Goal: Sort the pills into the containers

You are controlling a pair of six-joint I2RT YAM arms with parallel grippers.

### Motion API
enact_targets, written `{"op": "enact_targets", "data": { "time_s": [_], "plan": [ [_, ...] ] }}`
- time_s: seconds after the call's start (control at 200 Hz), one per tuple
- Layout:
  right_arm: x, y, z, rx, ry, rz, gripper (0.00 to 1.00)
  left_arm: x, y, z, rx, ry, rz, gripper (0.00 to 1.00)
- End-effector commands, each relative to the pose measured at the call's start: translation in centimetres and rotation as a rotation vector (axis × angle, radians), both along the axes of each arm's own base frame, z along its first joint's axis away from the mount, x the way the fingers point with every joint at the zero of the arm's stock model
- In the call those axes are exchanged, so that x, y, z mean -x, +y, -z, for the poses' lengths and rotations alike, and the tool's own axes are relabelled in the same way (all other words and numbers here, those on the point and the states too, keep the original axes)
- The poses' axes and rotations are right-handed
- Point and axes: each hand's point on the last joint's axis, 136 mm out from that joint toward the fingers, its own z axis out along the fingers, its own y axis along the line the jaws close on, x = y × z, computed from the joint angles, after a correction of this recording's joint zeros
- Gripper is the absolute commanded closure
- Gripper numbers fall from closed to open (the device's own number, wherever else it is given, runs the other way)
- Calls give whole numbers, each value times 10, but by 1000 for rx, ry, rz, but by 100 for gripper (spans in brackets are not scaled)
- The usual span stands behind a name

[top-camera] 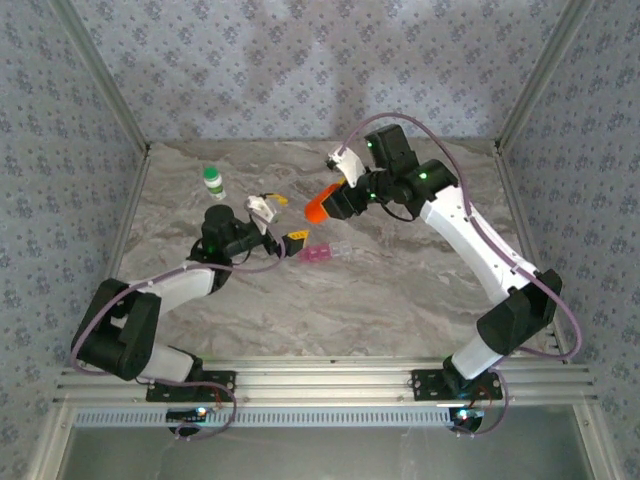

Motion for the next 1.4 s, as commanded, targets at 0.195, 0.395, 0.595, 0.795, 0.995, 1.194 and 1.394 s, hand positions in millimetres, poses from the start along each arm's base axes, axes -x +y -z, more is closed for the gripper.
{"op": "enact_targets", "data": {
  "time_s": [0.195,0.395,0.595,0.795,0.995,1.194,1.394],
  "plan": [
    [34,20,-17,-69,-101,-274,71,37,-28,-9,-57,-49,282,2],
    [33,24,-11,-30,-122,-299,72,45,-34,-15,-67,-49,319,8],
    [44,26,-4,-3,-92,-355,72,48,-37,-18,-70,-52,334,11],
    [53,28,-3,7,-87,-388,72,50,-38,-20,-78,-48,340,18],
    [55,30,-6,14,-92,-395,72,56,-41,-18,-98,-43,362,21],
    [55,30,-5,26,-88,-390,72,61,-41,-19,-100,-67,376,30],
    [55,29,-4,37,-83,-384,72,65,-40,-24,-95,-93,382,38]
  ]
}}
